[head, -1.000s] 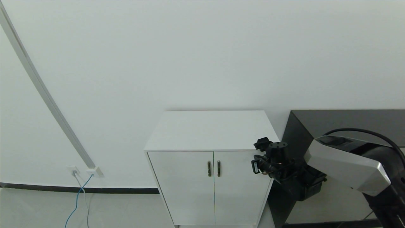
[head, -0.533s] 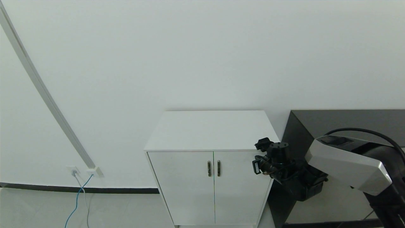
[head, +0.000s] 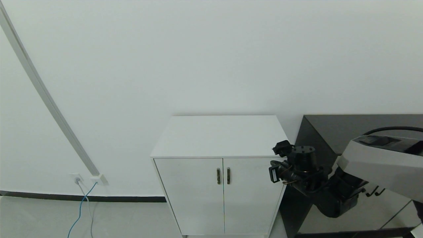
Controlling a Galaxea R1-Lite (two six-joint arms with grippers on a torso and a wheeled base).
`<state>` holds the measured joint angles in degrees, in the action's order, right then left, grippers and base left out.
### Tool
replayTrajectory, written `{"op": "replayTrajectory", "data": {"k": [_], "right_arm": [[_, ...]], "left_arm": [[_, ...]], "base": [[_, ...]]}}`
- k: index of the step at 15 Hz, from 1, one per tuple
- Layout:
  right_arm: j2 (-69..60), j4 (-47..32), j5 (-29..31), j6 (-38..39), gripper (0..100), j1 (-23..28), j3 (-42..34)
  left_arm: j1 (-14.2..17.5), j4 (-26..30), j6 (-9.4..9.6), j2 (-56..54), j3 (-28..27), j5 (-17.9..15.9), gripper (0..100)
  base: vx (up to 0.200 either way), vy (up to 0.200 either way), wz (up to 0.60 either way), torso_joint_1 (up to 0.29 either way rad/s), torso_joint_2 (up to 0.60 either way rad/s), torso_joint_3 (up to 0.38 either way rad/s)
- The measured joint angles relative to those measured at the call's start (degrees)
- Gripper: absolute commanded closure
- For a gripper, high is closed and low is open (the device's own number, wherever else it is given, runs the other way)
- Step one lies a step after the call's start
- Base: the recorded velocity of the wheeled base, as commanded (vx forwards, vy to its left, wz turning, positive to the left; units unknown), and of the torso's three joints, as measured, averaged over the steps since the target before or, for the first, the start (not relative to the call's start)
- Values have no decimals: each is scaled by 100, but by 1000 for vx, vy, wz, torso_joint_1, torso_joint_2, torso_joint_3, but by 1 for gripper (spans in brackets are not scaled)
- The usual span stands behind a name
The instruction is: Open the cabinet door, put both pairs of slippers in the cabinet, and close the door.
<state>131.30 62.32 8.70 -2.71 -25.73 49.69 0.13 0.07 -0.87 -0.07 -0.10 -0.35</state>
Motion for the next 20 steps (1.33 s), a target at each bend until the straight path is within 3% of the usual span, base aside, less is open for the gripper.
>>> {"op": "replayTrajectory", "data": {"k": [6,13,20], "right_arm": [[-1047,30,57,0,100,-39,-873],[-2604,255,552,443,100,27,-2932],[-4350,263,847,642,100,769,-4498]], "left_arm": [[0,-2,0,0,0,0,100],[2,0,2,0,0,-7,100],[2,0,7,0,0,-2,100]], "base": [[0,0,0,0,0,0],[0,0,0,0,0,0],[0,0,0,0,0,0]]}}
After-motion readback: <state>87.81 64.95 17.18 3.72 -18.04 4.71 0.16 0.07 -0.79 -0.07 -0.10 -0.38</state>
